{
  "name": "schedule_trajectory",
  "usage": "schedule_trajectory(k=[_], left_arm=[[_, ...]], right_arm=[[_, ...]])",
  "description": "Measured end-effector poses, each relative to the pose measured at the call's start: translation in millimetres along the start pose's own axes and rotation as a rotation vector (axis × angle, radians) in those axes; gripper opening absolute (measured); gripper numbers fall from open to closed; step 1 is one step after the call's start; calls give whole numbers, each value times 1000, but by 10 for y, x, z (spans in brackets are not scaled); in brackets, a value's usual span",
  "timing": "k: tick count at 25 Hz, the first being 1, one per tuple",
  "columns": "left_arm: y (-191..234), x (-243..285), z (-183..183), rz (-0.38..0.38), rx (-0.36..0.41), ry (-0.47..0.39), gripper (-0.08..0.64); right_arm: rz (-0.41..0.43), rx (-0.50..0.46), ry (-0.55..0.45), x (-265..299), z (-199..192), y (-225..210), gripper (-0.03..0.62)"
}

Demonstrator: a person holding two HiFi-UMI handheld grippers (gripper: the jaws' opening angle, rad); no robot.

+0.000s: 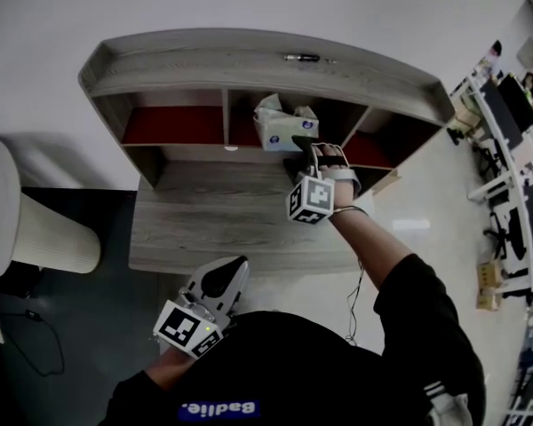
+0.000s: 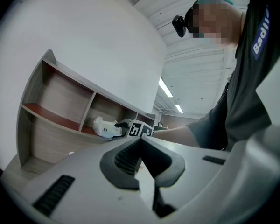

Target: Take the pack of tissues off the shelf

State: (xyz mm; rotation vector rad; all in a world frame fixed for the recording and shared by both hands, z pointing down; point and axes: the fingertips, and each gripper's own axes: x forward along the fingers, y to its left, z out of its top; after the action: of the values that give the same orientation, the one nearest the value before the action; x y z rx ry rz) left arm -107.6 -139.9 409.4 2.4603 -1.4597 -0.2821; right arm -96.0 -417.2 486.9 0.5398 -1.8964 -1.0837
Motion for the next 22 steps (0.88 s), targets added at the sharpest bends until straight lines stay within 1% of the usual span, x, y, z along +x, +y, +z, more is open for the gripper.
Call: schedule_trajectory(k=[5, 12, 18, 20, 21, 22], left_arm=[[52, -56, 23, 26, -5, -12, -2], [56, -97, -17, 37, -3, -5, -2], [61, -124, -38, 43, -8, -1, -2], [67, -139, -41, 46, -9, 0, -2], [69, -146, -46, 47, -10, 1, -2], [69, -151, -50, 48, -11, 2, -2]], right_arm=[[3, -20, 20, 173, -32, 5, 273], [20, -48, 55, 388, -61, 73, 275], [34, -51, 91, 548, -141, 140, 273], [27, -50, 95, 588, -160, 148, 273], [24, -42, 96, 606, -177, 153, 268], [29, -25, 95, 614, -188, 163, 226]])
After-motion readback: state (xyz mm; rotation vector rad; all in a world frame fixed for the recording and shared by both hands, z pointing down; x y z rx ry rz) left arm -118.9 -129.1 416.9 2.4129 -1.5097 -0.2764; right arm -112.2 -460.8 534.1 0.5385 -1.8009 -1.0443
